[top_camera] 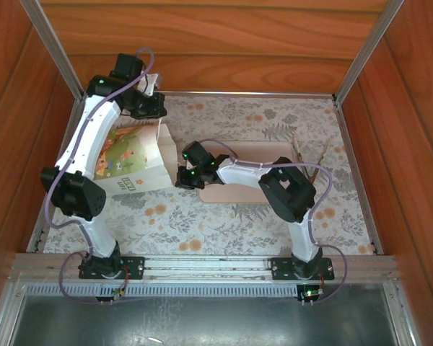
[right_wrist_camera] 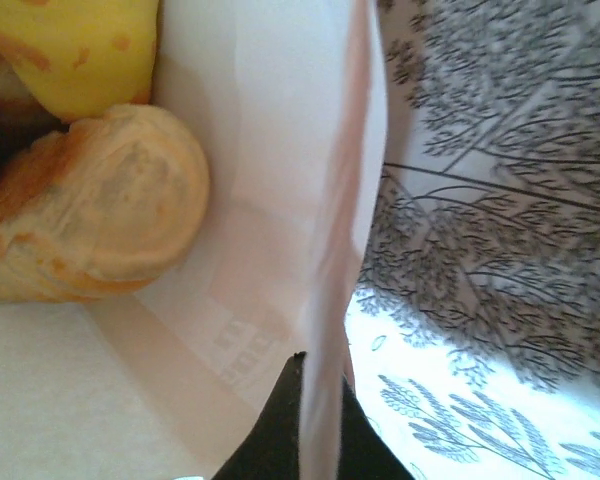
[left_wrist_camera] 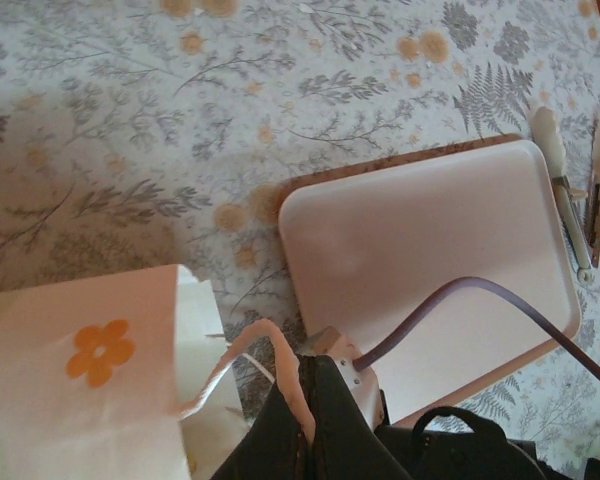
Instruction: Take the fake bread out of the paper bag
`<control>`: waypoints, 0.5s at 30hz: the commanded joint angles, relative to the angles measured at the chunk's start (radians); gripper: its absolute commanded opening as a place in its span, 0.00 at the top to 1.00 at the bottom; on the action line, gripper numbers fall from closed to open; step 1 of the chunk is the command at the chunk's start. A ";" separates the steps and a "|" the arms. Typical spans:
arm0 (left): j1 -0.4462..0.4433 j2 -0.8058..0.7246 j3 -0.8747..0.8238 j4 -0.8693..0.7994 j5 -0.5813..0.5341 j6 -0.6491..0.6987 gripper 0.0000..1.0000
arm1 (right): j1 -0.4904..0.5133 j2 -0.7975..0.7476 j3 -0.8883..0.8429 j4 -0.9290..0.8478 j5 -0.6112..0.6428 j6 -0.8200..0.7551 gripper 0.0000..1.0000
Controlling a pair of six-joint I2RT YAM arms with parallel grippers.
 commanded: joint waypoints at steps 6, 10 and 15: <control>-0.096 0.121 0.191 -0.053 0.026 0.111 1.00 | 0.000 -0.067 -0.132 0.085 0.097 0.088 0.98; -0.103 0.136 0.202 -0.096 -0.026 0.114 1.00 | -0.001 -0.103 -0.175 0.123 0.107 0.074 0.96; -0.104 0.060 0.086 -0.109 -0.045 0.114 1.00 | 0.008 -0.162 -0.188 0.090 0.092 -0.004 0.93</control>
